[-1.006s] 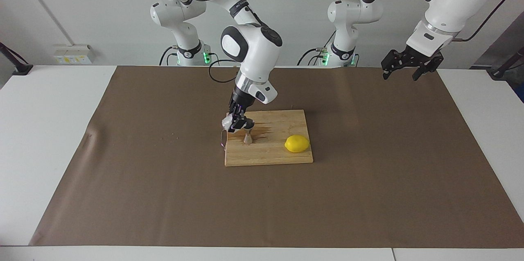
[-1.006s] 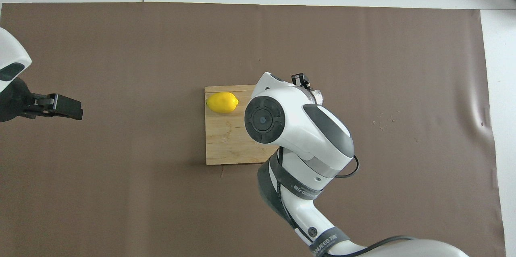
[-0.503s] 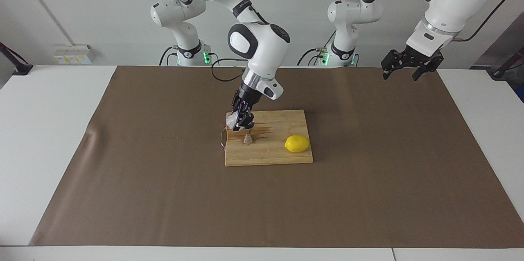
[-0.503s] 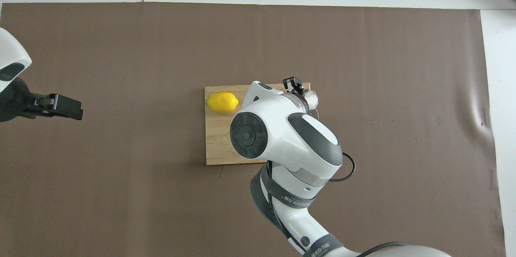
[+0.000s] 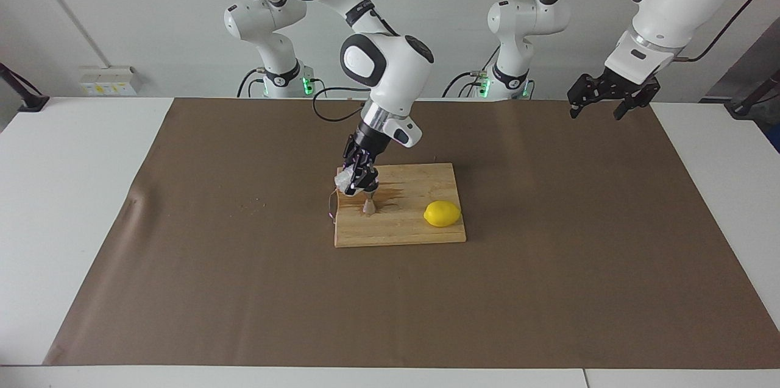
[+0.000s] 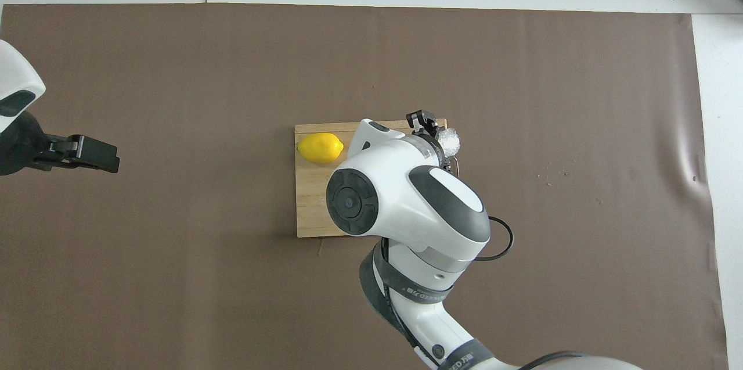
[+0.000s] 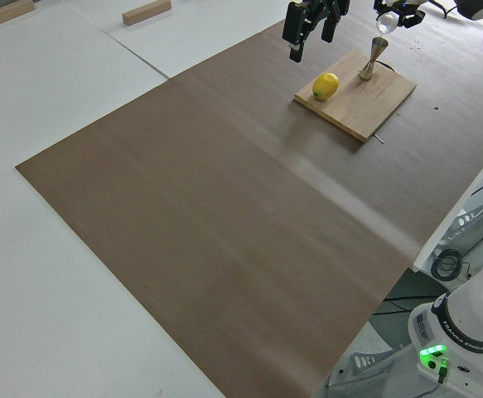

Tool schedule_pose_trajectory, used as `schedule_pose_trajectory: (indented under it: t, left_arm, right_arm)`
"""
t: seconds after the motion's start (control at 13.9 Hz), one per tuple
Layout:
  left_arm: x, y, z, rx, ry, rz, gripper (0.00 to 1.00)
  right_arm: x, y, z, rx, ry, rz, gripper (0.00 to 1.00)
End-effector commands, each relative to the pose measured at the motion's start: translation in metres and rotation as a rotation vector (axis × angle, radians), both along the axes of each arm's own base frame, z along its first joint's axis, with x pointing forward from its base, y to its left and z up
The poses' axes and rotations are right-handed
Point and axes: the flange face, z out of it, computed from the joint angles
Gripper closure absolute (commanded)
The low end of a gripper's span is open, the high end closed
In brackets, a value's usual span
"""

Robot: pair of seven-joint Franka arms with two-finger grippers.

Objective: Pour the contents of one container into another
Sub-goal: 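Tilt the glass cup with the right gripper to pour into the jigger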

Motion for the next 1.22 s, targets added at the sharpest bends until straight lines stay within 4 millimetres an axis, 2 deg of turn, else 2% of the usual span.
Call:
schedule_pose_trajectory:
  t: [0.0, 0.72, 1.15]
  left_arm:
    - [-0.008, 0.003, 0.001, 0.017, -0.012, 0.001, 0.0]
    - [-0.008, 0.003, 0.002, 0.017, -0.014, 0.001, 0.0]
    - [-0.008, 0.003, 0.002, 0.017, -0.014, 0.003, 0.0]
  right_arm:
    - [-0.012, -0.003, 0.008, -0.035, -0.016, 0.003, 1.0]
    - [-0.007, -0.004, 0.012, 0.019, -0.01, -0.054, 1.0]
    - [0.006, -0.022, 0.02, 0.105, 0.019, -0.131, 1.0]
